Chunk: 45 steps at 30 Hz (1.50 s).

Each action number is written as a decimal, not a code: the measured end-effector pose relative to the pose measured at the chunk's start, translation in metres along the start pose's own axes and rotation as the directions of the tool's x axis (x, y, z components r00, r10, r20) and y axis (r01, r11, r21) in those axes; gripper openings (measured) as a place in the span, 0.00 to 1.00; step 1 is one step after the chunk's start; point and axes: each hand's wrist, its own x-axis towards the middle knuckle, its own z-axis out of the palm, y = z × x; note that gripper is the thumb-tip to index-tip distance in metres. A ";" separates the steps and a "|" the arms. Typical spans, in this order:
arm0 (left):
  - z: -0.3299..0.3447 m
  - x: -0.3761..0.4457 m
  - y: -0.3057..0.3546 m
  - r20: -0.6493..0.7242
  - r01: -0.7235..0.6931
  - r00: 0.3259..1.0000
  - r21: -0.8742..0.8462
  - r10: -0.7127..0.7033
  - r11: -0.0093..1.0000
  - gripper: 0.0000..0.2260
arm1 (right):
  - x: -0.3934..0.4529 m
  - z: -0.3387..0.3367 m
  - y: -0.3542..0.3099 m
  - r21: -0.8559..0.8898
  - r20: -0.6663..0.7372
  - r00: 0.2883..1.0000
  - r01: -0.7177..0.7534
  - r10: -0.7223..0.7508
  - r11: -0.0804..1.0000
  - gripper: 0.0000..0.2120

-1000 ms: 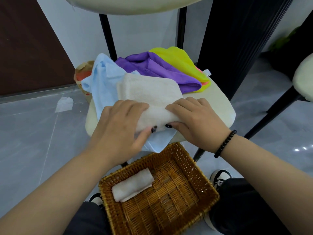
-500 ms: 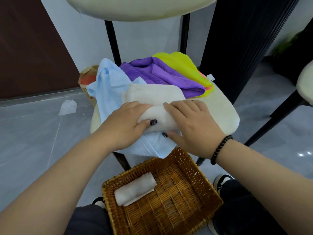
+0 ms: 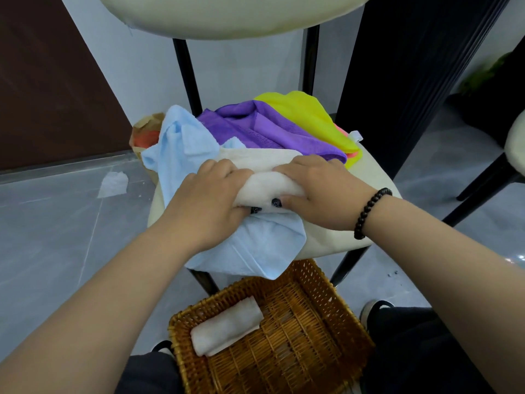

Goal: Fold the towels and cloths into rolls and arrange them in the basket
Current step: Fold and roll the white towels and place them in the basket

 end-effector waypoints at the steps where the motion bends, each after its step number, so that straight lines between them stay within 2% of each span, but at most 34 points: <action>1: -0.001 0.003 -0.004 0.038 0.012 0.999 -0.070 -0.010 0.997 0.20 | -0.003 0.001 -0.003 -0.071 -0.083 0.997 0.004 -0.010 0.997 0.24; 4: -0.008 0.011 -0.011 0.099 0.024 0.995 -0.226 -0.002 0.974 0.15 | -0.008 0.006 -0.008 -0.163 -0.285 0.951 0.074 -0.119 0.984 0.25; 7: -0.017 0.012 -0.006 0.108 0.075 0.993 -0.287 -0.045 0.955 0.16 | -0.001 0.010 -0.010 -0.212 -0.164 0.983 0.052 -0.088 0.976 0.23; 9: -0.020 0.010 0.000 0.042 0.123 0.992 -0.252 -0.116 0.960 0.16 | 0.005 0.012 -0.009 -0.192 -0.131 0.989 0.040 -0.066 0.981 0.20; 12: -0.016 0.002 -0.002 -0.048 0.239 0.968 -0.130 -0.247 0.962 0.21 | 0.013 0.009 -0.004 -0.095 -0.107 0.993 0.035 -0.045 0.995 0.17; 14: -0.009 -0.005 -0.013 -0.049 0.340 0.936 -0.141 -0.350 0.930 0.27 | 0.018 0.007 0.002 0.000 -0.086 0.996 0.024 -0.024 1.000 0.16; 16: 0.000 -0.014 -0.025 0.041 0.395 0.919 -0.134 -0.393 0.909 0.35 | 0.020 0.005 0.004 0.070 -0.093 0.996 0.016 -0.010 0.997 0.16; 18: 0.013 -0.022 -0.029 0.228 0.432 0.891 -0.152 -0.394 0.889 0.45 | 0.020 0.006 0.005 0.087 -0.099 0.995 0.014 -0.005 0.996 0.16; 19: 0.019 -0.025 -0.025 0.287 0.442 0.876 -0.158 -0.388 0.883 0.47 | 0.019 0.006 0.005 0.085 -0.102 0.995 0.018 -0.009 0.996 0.15; 25: 0.046 -0.011 -0.012 0.231 0.468 0.866 -0.067 -0.443 0.881 0.38 | 0.011 -0.002 0.002 0.095 -0.080 0.996 -0.035 0.043 0.995 0.12; 29: 0.049 -0.001 -0.019 0.214 0.414 0.893 -0.044 -0.396 0.909 0.38 | -0.002 -0.005 0.002 0.274 -0.065 0.989 -0.107 0.129 0.956 0.12; 31: 0.050 0.001 -0.019 0.187 0.409 0.901 -0.070 -0.390 0.910 0.37 | -0.010 -0.005 0.002 0.309 -0.061 0.983 -0.146 0.173 0.940 0.12; 33: 0.046 0.001 -0.010 0.121 0.424 0.901 -0.053 -0.416 0.904 0.36 | -0.016 -0.004 0.001 0.325 -0.067 0.975 -0.179 0.211 0.928 0.14; 36: 0.037 -0.007 0.014 -0.042 0.404 0.915 0.088 -0.402 0.910 0.30 | -0.022 -0.003 -0.001 0.387 -0.096 0.953 -0.229 0.286 0.893 0.15; 37: 0.034 -0.010 0.022 -0.095 0.374 0.925 0.051 -0.368 0.926 0.27 | -0.024 -0.003 -0.001 0.402 -0.105 0.944 -0.248 0.314 0.881 0.15; 38: 0.030 -0.014 0.030 -0.131 0.340 0.929 -0.060 -0.346 0.938 0.22 | -0.025 -0.003 -0.002 0.417 -0.112 0.935 -0.264 0.338 0.870 0.15; 39: 0.024 -0.019 0.039 -0.131 0.317 0.927 -0.230 -0.352 0.920 0.18 | -0.028 -0.003 -0.005 0.436 -0.120 0.925 -0.276 0.359 0.857 0.15; 40: 0.018 -0.021 0.047 -0.083 0.314 0.921 -0.417 -0.380 0.853 0.15 | -0.030 -0.003 -0.009 0.460 -0.128 0.916 -0.285 0.380 0.841 0.15; 41: 0.014 -0.022 0.055 0.008 0.325 0.917 -0.591 -0.398 0.738 0.15 | -0.032 -0.002 -0.014 0.491 -0.138 0.908 -0.285 0.396 0.823 0.15; 43: 0.011 -0.020 0.065 0.129 0.306 0.910 -0.849 -0.394 0.431 0.19 | -0.037 0.001 -0.024 0.566 -0.147 0.900 -0.263 0.409 0.781 0.18; 45: 0.008 -0.021 0.071 0.169 0.280 0.896 -0.933 -0.411 0.228 0.26 | -0.042 0.003 -0.034 0.642 -0.144 0.901 -0.229 0.409 0.732 0.16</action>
